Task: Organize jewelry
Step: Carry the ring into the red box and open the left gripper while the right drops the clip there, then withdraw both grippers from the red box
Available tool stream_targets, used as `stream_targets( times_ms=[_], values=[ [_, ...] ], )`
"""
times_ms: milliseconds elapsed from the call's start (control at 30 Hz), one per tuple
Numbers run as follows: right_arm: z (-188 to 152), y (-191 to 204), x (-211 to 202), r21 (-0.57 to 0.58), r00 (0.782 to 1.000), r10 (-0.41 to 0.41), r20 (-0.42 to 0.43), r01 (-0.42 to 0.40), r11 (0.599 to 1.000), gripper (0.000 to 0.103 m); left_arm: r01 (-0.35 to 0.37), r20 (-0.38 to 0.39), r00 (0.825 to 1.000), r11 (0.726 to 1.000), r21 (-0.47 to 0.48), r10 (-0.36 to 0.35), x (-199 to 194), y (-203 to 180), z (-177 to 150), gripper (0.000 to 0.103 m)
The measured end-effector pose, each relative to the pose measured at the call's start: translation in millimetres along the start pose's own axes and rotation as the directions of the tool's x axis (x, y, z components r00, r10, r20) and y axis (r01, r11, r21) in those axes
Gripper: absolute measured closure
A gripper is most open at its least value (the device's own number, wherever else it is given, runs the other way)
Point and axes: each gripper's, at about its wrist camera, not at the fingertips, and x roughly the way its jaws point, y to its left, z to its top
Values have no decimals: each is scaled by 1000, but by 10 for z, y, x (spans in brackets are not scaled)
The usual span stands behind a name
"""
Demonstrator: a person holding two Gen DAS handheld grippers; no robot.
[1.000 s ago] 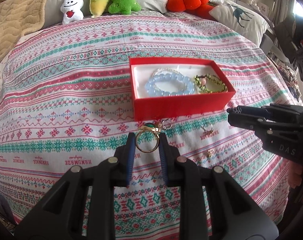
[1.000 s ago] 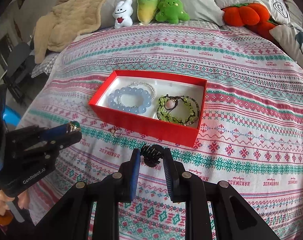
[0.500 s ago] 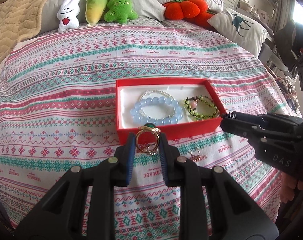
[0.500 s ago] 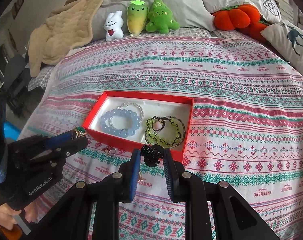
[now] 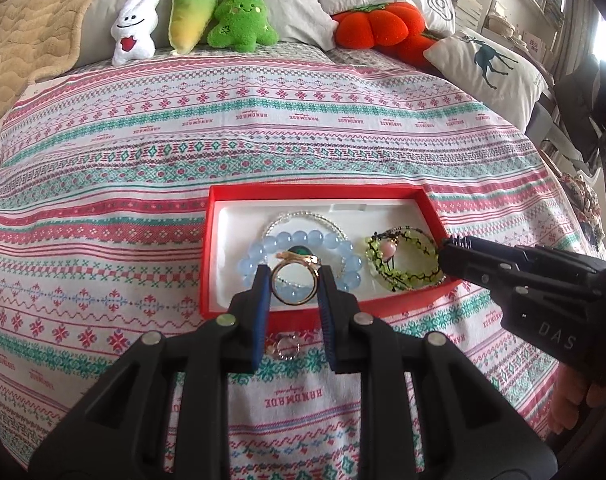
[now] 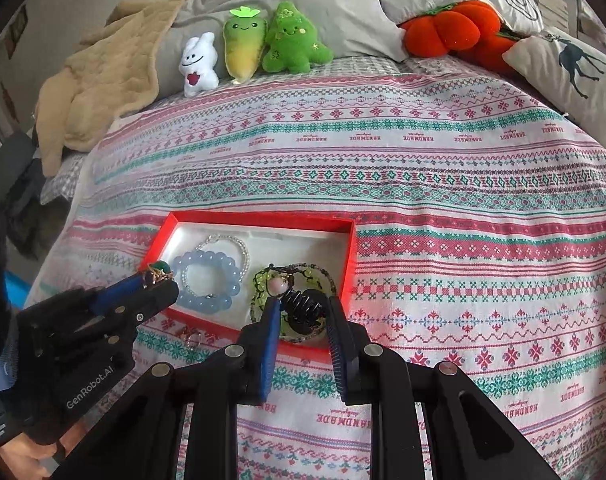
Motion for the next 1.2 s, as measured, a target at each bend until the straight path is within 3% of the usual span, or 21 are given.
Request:
stream_targets(
  times_ms=[533, 733, 1067, 1200],
  values=[
    [44, -49, 56, 5, 1000, -5, 4, 5, 1000, 80, -45, -1, 999, 999, -2, 45, 226, 7, 44, 78],
    [59, -41, 64, -3, 1000, -6, 7, 6, 1000, 80, -54, 12, 998, 998, 11, 54, 161, -13, 56, 62],
    [77, 7, 90, -30, 1000, 4, 4, -4, 1000, 77, -77, 34, 997, 997, 32, 76, -4, 19, 32, 44],
    [71, 23, 75, -41, 1000, 7, -1, -7, 999, 66, -83, 32, 996, 996, 34, 82, -45, 32, 23, 39]
  ],
)
